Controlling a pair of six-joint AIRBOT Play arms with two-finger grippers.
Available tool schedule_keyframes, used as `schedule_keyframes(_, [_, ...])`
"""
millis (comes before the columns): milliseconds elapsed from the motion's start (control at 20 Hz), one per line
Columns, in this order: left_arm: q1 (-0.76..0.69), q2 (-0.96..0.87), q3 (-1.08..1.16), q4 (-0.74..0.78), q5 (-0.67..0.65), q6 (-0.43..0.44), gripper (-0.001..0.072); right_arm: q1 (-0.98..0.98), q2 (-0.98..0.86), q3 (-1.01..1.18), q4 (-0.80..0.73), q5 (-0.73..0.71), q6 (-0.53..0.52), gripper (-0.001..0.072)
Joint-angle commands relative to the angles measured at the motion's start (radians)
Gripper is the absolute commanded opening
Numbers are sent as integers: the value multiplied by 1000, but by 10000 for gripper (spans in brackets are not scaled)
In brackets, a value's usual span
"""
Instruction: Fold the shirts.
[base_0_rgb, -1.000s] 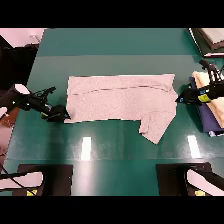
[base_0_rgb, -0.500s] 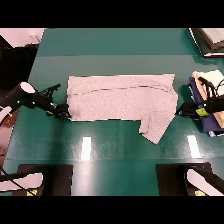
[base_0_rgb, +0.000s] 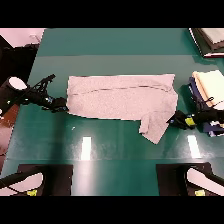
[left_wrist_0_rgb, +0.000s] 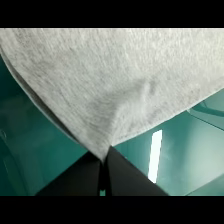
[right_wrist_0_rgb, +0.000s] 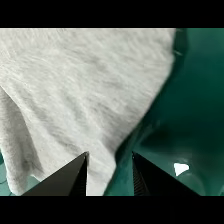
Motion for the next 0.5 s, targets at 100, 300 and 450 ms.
schedule_keyframes(100, [0, 6, 1, 1, -11, 0, 20, 56, -26, -13, 27, -116, -16, 49])
schedule_keyframes(300, [0, 7, 2, 214, -111, -23, 19, 38, 107, -13, -110, -34, -20, 10])
schedule_keyframes(450, [0, 82, -43, 258, -158, -19, 19, -8, 261, -13, -240, 158, -20, 10])
